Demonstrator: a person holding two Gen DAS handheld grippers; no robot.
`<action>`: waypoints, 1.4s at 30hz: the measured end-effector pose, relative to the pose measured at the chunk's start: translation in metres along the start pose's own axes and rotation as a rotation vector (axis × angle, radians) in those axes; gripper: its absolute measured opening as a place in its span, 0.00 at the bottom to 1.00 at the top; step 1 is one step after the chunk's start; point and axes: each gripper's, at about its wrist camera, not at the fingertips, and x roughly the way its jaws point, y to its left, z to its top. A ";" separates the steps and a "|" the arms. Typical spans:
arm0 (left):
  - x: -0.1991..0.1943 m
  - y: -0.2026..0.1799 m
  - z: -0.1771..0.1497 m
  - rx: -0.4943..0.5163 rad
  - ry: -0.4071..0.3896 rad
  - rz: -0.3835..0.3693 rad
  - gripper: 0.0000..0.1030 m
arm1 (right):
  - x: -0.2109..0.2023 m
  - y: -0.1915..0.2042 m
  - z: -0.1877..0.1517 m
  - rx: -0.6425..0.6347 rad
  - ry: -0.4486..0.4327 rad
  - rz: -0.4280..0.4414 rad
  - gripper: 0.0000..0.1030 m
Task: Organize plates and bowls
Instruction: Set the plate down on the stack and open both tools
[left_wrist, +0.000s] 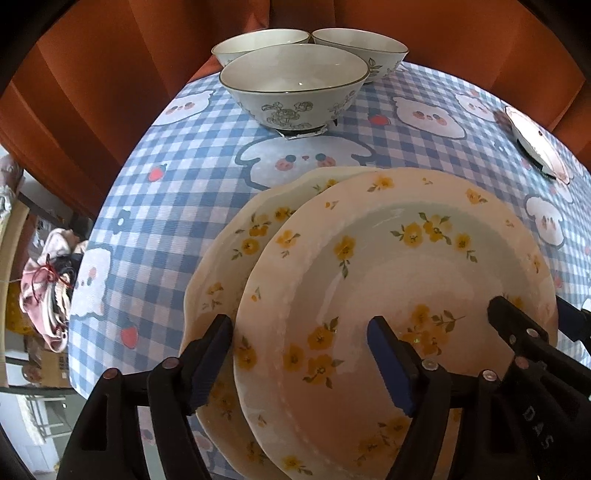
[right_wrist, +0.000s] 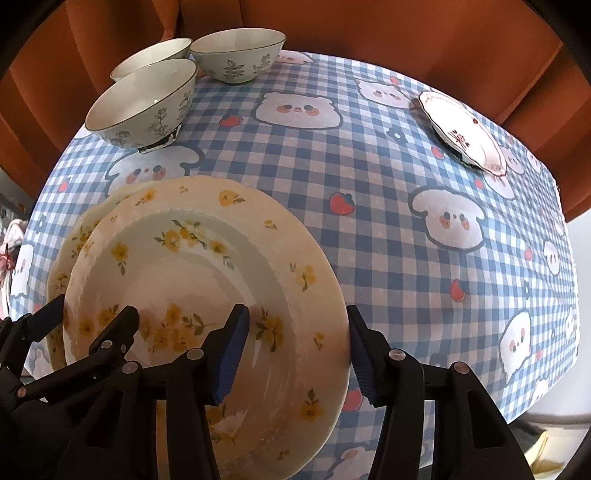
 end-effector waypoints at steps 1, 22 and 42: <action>0.000 -0.001 -0.001 0.009 0.002 -0.003 0.79 | -0.001 -0.001 -0.002 0.009 -0.001 0.004 0.55; -0.024 0.011 -0.006 0.084 -0.061 -0.062 0.80 | -0.011 0.007 -0.023 0.089 -0.031 0.004 0.33; -0.039 0.020 -0.004 0.090 -0.058 -0.123 0.80 | -0.034 0.008 -0.020 0.120 -0.053 0.025 0.46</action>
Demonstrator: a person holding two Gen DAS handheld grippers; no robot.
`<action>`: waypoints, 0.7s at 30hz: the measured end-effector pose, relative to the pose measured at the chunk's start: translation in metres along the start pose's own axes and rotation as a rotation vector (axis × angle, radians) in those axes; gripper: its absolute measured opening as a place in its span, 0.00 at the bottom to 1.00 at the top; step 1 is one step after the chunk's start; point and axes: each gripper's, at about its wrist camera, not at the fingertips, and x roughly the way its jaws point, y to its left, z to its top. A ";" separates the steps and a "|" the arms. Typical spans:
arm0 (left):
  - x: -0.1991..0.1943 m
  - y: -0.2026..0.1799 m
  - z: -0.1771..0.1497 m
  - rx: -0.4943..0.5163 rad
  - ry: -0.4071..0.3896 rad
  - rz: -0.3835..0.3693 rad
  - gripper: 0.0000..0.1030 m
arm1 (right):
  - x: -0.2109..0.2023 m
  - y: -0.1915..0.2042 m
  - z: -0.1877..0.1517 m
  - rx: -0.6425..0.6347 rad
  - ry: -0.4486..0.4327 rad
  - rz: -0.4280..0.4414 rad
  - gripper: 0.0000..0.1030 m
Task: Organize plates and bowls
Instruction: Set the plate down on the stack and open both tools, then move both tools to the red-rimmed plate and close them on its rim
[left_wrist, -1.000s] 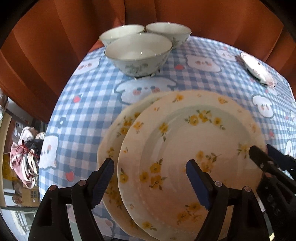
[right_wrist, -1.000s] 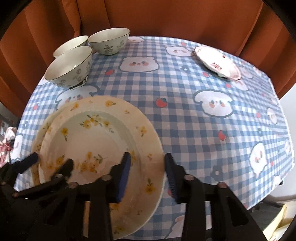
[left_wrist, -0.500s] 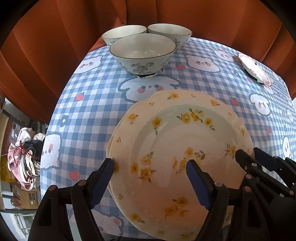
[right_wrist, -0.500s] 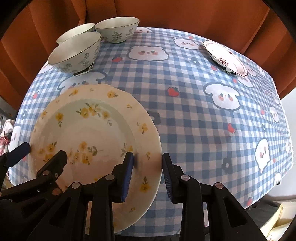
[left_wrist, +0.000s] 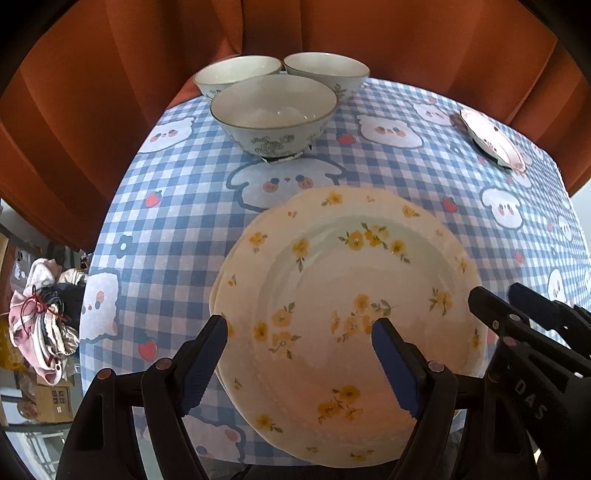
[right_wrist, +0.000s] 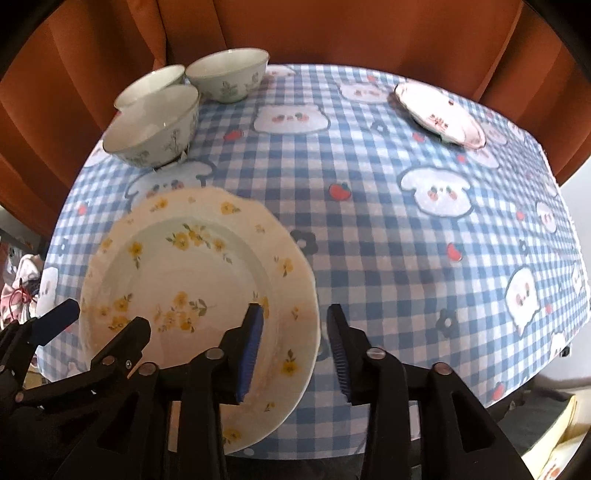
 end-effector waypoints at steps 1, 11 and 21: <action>-0.001 -0.001 0.002 -0.005 -0.006 0.002 0.80 | -0.002 -0.001 0.001 0.000 -0.007 0.001 0.49; -0.005 -0.036 0.013 -0.051 -0.033 0.038 0.83 | -0.006 -0.041 0.019 -0.003 -0.056 0.063 0.61; -0.011 -0.105 0.034 -0.068 -0.070 0.050 0.83 | -0.014 -0.108 0.045 -0.021 -0.121 0.078 0.61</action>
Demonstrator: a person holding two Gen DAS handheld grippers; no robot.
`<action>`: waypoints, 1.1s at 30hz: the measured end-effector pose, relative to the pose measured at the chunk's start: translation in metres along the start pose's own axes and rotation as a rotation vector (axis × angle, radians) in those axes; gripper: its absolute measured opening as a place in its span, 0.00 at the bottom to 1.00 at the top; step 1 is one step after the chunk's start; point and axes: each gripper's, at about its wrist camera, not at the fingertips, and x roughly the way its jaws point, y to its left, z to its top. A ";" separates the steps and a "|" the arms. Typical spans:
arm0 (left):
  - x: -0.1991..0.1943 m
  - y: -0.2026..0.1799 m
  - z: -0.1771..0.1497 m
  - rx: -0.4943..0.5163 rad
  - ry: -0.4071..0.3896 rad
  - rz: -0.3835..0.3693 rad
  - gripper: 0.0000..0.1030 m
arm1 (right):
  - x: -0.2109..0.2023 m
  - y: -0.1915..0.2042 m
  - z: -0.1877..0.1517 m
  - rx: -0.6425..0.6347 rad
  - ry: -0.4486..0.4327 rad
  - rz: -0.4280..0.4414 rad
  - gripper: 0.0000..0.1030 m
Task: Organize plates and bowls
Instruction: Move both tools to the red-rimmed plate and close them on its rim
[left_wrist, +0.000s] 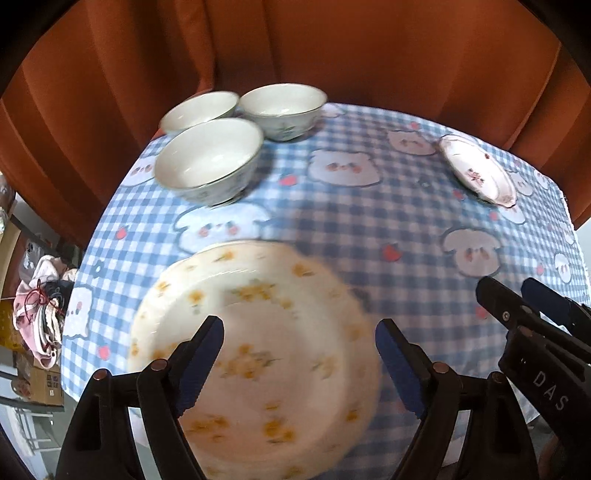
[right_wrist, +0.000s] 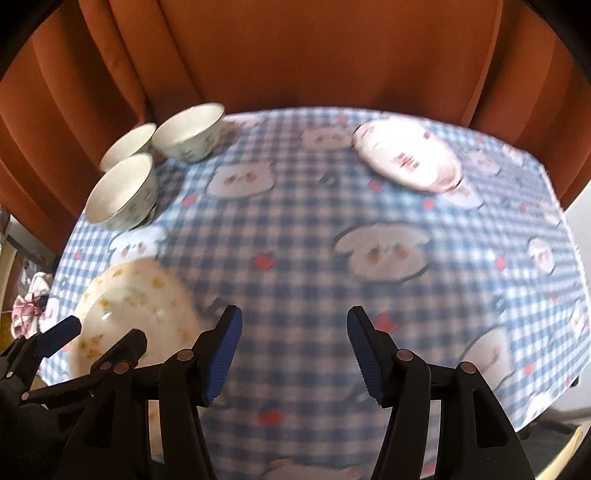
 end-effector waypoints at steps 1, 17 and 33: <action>-0.001 -0.008 0.002 0.000 -0.007 -0.002 0.83 | 0.000 -0.008 0.003 0.000 -0.004 0.012 0.61; 0.013 -0.130 0.041 -0.005 -0.079 0.023 0.83 | 0.010 -0.119 0.045 -0.017 -0.051 0.033 0.73; 0.052 -0.197 0.121 -0.035 -0.129 0.027 0.83 | 0.037 -0.204 0.127 -0.004 -0.177 0.038 0.73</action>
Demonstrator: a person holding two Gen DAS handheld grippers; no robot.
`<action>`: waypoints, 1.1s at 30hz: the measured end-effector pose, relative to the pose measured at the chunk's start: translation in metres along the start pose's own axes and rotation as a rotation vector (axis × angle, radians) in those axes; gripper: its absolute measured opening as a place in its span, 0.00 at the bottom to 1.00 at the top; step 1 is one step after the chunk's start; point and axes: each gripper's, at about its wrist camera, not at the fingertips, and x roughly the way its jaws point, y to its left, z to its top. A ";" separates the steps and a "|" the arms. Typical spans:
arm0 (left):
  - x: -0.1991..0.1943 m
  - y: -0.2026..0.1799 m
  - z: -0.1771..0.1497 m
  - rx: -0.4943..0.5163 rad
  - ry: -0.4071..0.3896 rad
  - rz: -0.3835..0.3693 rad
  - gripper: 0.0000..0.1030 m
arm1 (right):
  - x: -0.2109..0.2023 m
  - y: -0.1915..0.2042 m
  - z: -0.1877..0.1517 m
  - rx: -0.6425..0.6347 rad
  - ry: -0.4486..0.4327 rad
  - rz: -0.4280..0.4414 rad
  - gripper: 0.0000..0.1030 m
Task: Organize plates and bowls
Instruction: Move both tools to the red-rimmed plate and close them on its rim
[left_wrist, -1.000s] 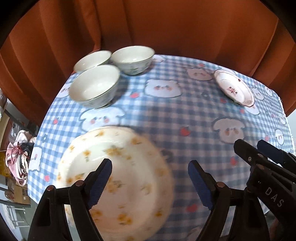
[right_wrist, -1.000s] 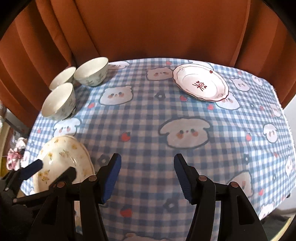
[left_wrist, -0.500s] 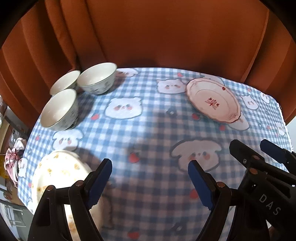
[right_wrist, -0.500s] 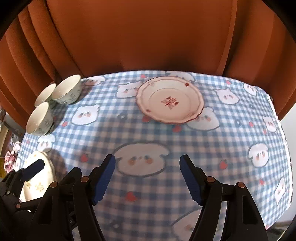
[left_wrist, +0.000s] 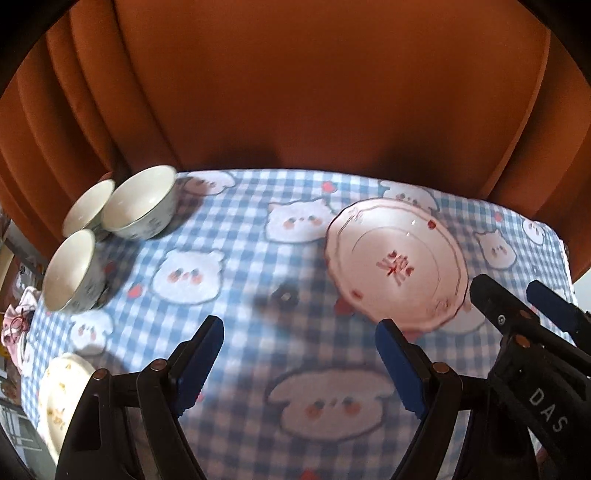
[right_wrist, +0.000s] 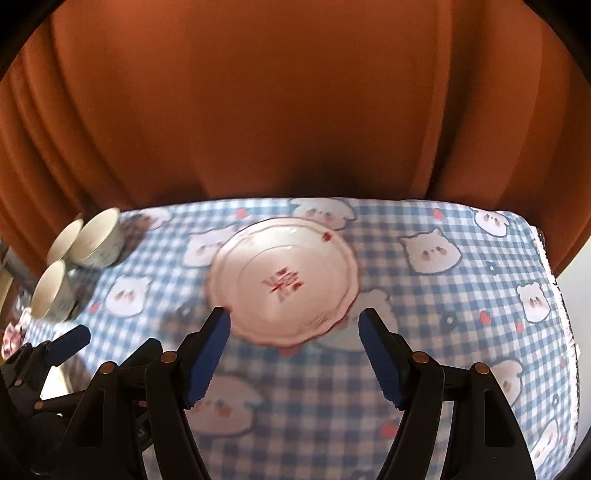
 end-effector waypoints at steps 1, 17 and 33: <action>0.005 -0.003 0.004 0.000 -0.001 0.002 0.83 | 0.008 -0.007 0.005 0.012 0.004 0.001 0.73; 0.082 -0.020 0.043 0.014 0.039 0.012 0.81 | 0.101 -0.045 0.031 0.091 0.065 -0.014 0.73; 0.135 -0.039 0.056 0.041 0.118 0.004 0.53 | 0.164 -0.063 0.025 0.112 0.182 -0.019 0.43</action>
